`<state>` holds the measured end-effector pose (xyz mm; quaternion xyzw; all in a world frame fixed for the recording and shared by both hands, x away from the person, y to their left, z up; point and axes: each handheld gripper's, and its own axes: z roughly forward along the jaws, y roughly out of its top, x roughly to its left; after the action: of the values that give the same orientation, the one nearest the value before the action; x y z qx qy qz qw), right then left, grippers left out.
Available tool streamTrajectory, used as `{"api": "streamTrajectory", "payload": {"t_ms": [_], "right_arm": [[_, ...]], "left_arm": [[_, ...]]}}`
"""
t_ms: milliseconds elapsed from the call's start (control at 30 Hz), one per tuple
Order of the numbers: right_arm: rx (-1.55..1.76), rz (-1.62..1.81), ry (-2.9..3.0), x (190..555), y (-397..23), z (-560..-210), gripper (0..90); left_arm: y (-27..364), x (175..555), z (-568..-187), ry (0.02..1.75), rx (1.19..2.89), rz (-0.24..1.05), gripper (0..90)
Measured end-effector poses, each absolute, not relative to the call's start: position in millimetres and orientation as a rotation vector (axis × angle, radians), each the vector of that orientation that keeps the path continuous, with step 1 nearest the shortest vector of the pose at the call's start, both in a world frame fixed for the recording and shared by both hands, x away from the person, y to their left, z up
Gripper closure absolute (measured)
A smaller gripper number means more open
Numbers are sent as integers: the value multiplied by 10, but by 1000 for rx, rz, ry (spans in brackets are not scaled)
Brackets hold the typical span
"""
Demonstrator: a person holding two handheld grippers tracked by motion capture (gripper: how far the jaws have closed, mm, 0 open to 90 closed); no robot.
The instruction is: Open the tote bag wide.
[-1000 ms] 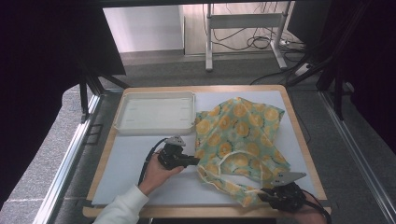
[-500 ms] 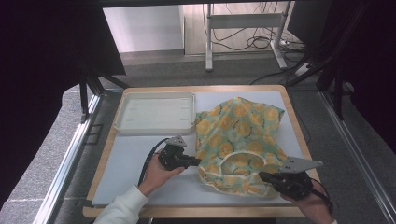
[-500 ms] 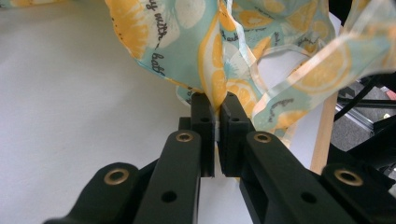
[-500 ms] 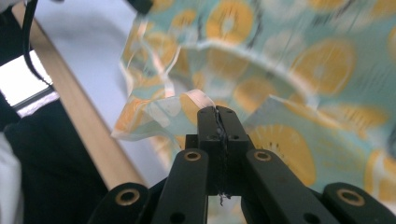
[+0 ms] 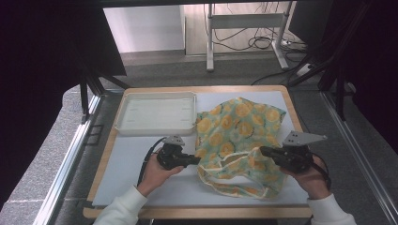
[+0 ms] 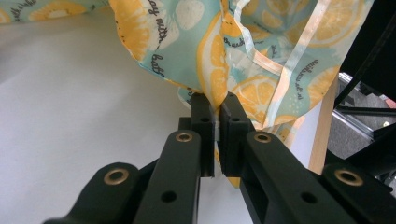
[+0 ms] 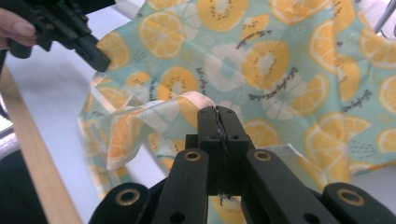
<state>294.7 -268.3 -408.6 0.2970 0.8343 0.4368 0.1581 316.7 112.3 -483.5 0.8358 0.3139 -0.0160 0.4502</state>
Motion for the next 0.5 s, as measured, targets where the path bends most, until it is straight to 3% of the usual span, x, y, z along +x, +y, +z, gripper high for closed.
{"api": "streamTrajectory", "payload": {"t_ms": [500], "right_arm": [[906, 1230, 2231, 3387, -2711, -3839, 892]], "left_arm": [[1213, 3232, -4576, 765, 1994, 8, 861]]}}
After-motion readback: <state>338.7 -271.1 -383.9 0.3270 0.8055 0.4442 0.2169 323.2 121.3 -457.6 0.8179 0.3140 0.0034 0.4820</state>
